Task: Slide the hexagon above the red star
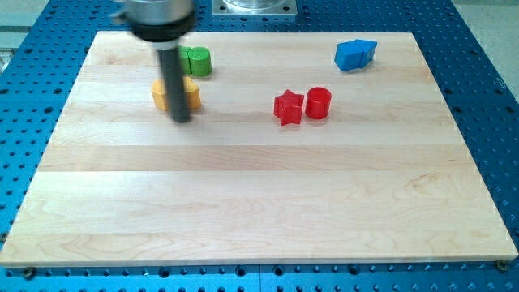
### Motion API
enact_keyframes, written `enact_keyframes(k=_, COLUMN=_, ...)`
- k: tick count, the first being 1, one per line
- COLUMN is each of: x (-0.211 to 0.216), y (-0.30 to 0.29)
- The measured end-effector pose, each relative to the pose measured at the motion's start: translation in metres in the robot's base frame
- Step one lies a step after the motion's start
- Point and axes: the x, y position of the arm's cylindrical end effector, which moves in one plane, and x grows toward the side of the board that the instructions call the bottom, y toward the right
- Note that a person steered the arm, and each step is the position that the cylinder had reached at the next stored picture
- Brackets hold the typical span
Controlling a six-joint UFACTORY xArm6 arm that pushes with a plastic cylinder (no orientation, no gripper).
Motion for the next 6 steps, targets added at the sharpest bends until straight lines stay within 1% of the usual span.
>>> enact_keyframes(k=1, x=0.000, y=-0.091)
enact_keyframes(k=2, x=-0.002, y=-0.075)
enact_keyframes(k=3, x=-0.022, y=-0.009)
enact_keyframes(k=4, x=-0.052, y=0.044)
enact_keyframes(k=5, x=-0.053, y=0.097)
enact_keyframes(k=6, x=-0.058, y=0.102)
